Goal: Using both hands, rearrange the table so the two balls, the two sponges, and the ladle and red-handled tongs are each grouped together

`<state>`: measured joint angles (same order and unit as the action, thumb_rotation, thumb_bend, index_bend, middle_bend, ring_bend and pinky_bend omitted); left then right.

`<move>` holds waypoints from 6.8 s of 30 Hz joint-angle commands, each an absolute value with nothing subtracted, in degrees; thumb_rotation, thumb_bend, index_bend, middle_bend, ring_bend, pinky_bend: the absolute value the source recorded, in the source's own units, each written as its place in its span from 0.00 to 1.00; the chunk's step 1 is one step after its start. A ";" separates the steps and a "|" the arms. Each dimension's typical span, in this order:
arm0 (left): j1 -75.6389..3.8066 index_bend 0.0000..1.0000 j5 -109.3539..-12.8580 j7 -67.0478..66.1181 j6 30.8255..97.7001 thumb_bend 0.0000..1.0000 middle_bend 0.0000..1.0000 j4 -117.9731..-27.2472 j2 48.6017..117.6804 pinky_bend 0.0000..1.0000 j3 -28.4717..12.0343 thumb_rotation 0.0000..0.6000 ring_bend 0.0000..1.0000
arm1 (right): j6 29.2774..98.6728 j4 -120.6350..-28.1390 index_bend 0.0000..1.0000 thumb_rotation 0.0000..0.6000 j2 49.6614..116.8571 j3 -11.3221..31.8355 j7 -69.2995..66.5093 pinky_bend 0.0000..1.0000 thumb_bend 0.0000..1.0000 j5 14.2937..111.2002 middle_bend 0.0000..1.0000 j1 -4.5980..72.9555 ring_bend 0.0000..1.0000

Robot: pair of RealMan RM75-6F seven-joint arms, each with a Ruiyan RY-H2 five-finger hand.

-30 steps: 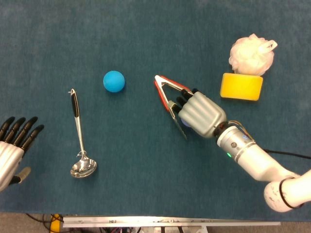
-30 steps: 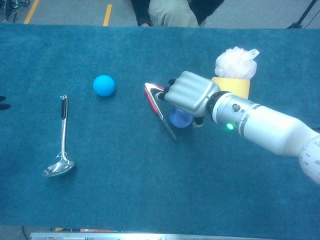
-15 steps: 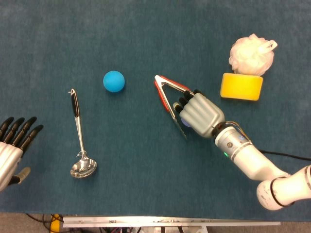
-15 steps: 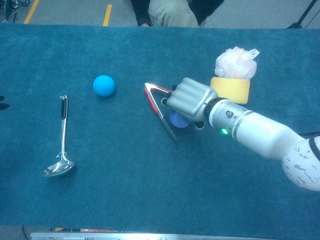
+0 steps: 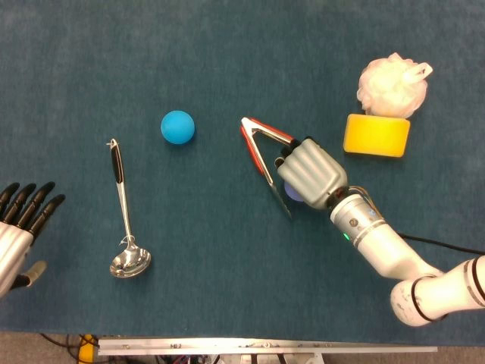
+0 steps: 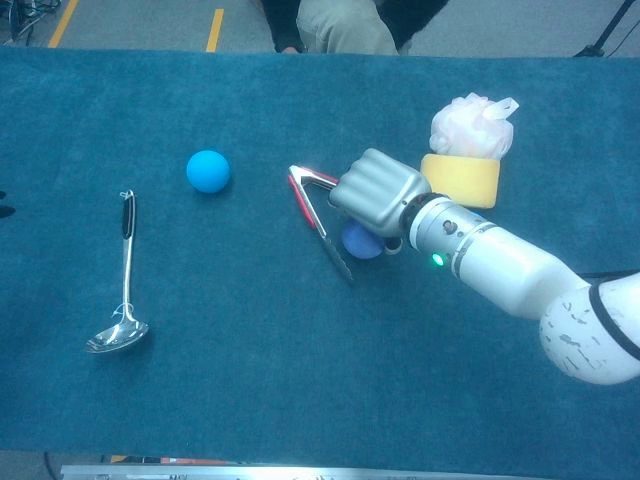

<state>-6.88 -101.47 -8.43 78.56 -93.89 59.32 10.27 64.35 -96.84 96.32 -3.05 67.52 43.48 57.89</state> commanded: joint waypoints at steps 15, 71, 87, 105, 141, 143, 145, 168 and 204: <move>-6.60 0.00 -101.64 -8.76 78.84 0.22 0.00 -94.29 58.89 0.03 10.38 1.00 0.00 | 65.19 -96.06 0.54 1.00 96.28 6.24 61.54 0.60 0.05 40.91 0.42 58.53 0.37; -5.58 0.00 -101.48 -9.14 80.06 0.22 0.00 -95.22 57.39 0.03 9.94 1.00 0.00 | 72.91 -97.71 0.26 1.00 102.76 9.63 76.64 0.50 0.05 34.22 0.35 64.40 0.29; -5.75 0.00 -101.87 -9.20 79.50 0.22 0.00 -95.19 57.78 0.03 10.07 1.00 0.00 | 72.59 -105.66 0.26 1.00 92.74 0.02 75.96 0.50 0.00 32.98 0.34 60.04 0.29; -6.23 0.00 -102.55 -9.40 78.80 0.22 0.00 -95.43 58.16 0.03 10.27 1.00 0.00 | 77.04 -103.26 0.26 1.00 94.43 -2.16 80.46 0.52 0.00 32.63 0.41 58.35 0.36; -6.42 0.00 -102.84 -8.53 78.83 0.22 0.00 -95.32 57.82 0.03 10.50 1.00 0.00 | 79.42 -91.26 0.32 1.00 106.47 4.04 85.80 0.57 0.04 26.49 0.45 58.02 0.38; -6.48 0.00 -102.85 -8.62 78.73 0.22 0.00 -95.36 57.86 0.03 10.48 1.00 0.00 | 79.04 -91.03 0.32 1.00 106.44 4.13 85.37 0.58 0.10 26.69 0.45 57.79 0.38; -6.58 0.00 -102.84 -8.70 78.59 0.22 0.00 -95.42 57.87 0.03 10.45 1.00 0.00 | 78.75 -90.81 0.32 1.00 106.43 4.19 85.05 0.58 0.14 26.90 0.46 57.64 0.39; -6.87 0.00 -102.71 -8.49 78.14 0.22 0.00 -95.50 57.75 0.03 10.53 1.00 0.00 | 76.97 -85.44 0.32 1.00 110.52 6.57 84.51 0.64 0.37 26.77 0.49 57.26 0.42; -6.51 0.00 -103.17 -9.41 78.34 0.22 0.00 -96.18 57.76 0.03 10.94 1.00 0.00 | 76.98 -101.24 0.60 1.00 100.40 -4.43 79.61 0.74 0.52 40.64 0.63 51.38 0.57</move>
<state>-6.49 -103.16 -9.39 78.37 -96.15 57.75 10.94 76.65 -99.21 102.00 -2.49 80.29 38.78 52.33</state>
